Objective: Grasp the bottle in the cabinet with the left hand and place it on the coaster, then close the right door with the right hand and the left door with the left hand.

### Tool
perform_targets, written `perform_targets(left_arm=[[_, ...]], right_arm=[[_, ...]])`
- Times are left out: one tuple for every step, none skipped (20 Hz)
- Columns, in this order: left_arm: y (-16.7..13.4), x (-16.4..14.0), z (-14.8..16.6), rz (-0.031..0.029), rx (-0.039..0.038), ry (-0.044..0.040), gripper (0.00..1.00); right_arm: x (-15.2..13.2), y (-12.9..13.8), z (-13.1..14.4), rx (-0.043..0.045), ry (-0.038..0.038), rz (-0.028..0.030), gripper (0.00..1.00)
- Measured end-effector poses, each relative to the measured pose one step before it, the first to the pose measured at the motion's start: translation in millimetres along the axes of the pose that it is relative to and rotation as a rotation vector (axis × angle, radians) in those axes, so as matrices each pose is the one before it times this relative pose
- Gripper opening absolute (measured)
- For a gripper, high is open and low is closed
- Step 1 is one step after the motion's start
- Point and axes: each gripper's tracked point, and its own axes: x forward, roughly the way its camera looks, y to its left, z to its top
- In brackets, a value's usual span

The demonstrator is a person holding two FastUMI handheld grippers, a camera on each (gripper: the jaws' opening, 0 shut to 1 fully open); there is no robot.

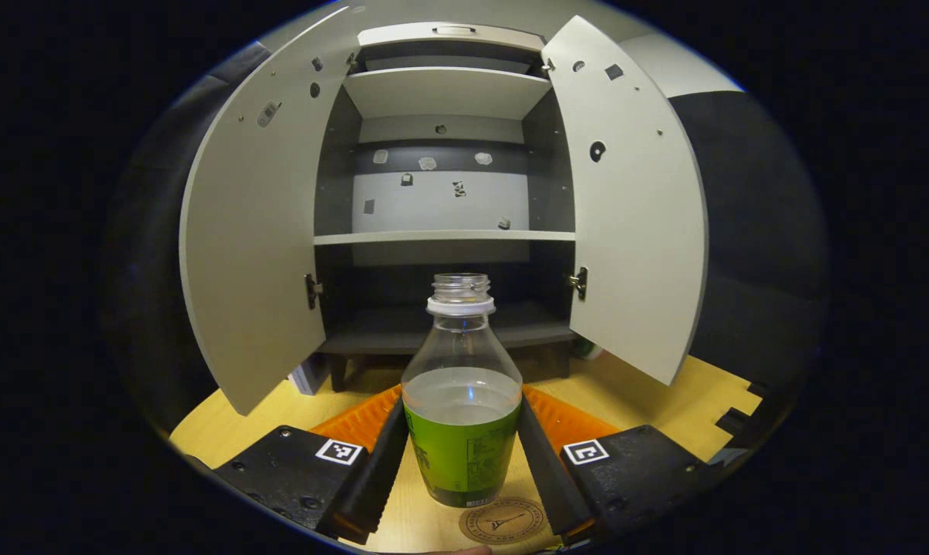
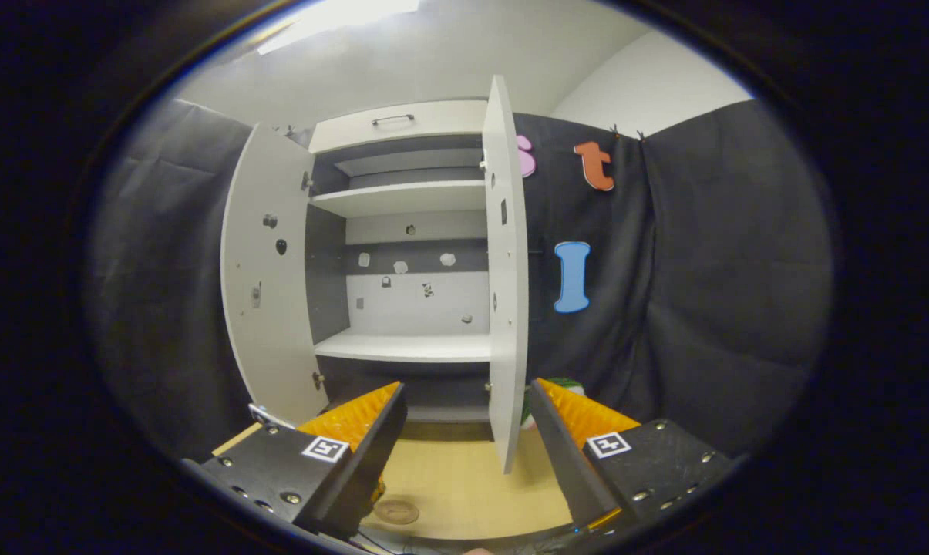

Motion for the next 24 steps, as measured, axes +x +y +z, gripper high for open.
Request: perform_targets(left_arm=[[-1.68,1.18,-10.75,-0.00093,0.00714,0.01497,0.8],[-0.55,0.1,-8.8,-0.00179,0.00947,-0.00028,0.8],[-1.03,-0.08,-6.12,0.00092,0.01179,0.00351,0.8],[-4.19,-0.72,-6.2,-0.01344,0.00352,-0.00452,0.8],[-5.58,-1.85,-4.42,-0.01335,0.00521,0.00246,0.8],[-3.18,-1.04,-3.35,-0.01359,-0.00045,-0.00489,0.8],[-5.79,-1.75,-2.17,-0.01709,0.00104,0.00738,0.8],[-4.84,-2.09,-0.85,-0.01216,-0.00115,-0.01199,0.8],[-3.42,-1.06,-0.82,-0.00722,-0.00083,0.00106,0.81],[-1.76,-0.53,-3.1,-0.00411,-0.00309,0.00281,0.81],[0.26,-0.42,-2.14,0.00371,-0.00013,0.00024,0.81],[-1.3,-0.77,-4.15,0.00236,0.01498,0.01319,0.81],[6.29,1.79,-0.99,0.02716,0.02185,0.00417,0.87],[3.59,-0.75,-0.06,0.0111,0.02847,0.00392,0.94],[-0.32,1.25,0.22,-0.0128,0.01682,0.01472,1.0],[-3.67,-1.79,1.21,-0.01301,0.01177,-0.00105,1.0],[0.02,-1.51,2.83,-0.01078,0.00141,0.00764,0.99],[-1.17,-1.75,2.3,-0.0164,-0.00495,0.00322,0.98],[-2.81,-2.02,3.8,-0.01519,-0.0065,0.00627,0.98],[-0.86,-2.26,3.6,-0.00701,-0.00256,0.00486,0.98],[-1.19,-1.34,4.07,-0.00761,-0.00134,0.0121,0.98],[-3.14,-1.44,2.53,-0.01197,0.00182,0.01189,0.98],[-1.19,-1.25,5.61,-0.0078,0.00258,0.00998,0.99],[0.27,-3.19,7.34,-0.00644,0.00199,-0.00414,0.99]], right_arm=[[2.41,-0.89,-4.8,0.0156,0.00845,-0.00287,0.96],[2.38,-0.38,-2.01,0.01201,0.00223,-0.00209,0.96],[1.43,0.07,-1.23,0.01074,-0.00247,0.0011,0.96],[2.03,0.31,0.18,0.01155,-0.00672,0.00243,0.96],[2.15,1.1,-0.3,0.00931,-0.00591,0.00704,0.96],[3.05,1.02,-0.16,0.00933,-0.00382,0.00262,0.96],[1.83,0.61,-2.62,0.00644,0.00156,0.00354,0.96],[3.01,1.52,-1.66,0.00225,0.00418,0.00321,0.96],[2.73,1.11,-3.77,0.00126,0.00957,0.00038,0.94],[1.46,1.08,-5.56,-0.00368,0.01394,0.00006,0.94],[1.64,0.78,-4.05,-0.00602,0.01319,0.00012,0.94],[0.94,1.77,-1.13,-0.00319,0.00772,0.00328,0.96],[0.43,2.14,-0.16,-0.0019,0.00244,0.00732,0.96],[0.93,1.09,0.83,-0.00278,-0.00134,0.00534,0.96],[-0.64,-0.92,1.26,-0.00485,-0.00316,0.00132,0.96],[-0.64,-1.25,2.25,-0.0069,-0.00248,-0.00307,0.96],[-0.25,-2.89,3.28,-0.0046,-0.00443,-0.00643,0.96],[-0.91,-3.9,2.99,-0.00094,-0.00617,-0.00667,0.96],[-1.39,-3.02,4.15,0.00242,-0.00681,-0.00363,0.96],[-1.8,-2.43,3.06,0.00263,-0.0065,-0.00015,0.96],[-0.72,-2.57,2.96,-0.00213,-0.00543,0.00006,0.96],[0.77,-4.87,1.85,-0.00842,-0.00445,-0.01011,0.96],[0.35,-6.06,1.58,-0.01105,-0.00207,-0.0145,0.96],[0.9,-4.08,0.45,-0.00936,0.00042,-0.01091,0.96]])
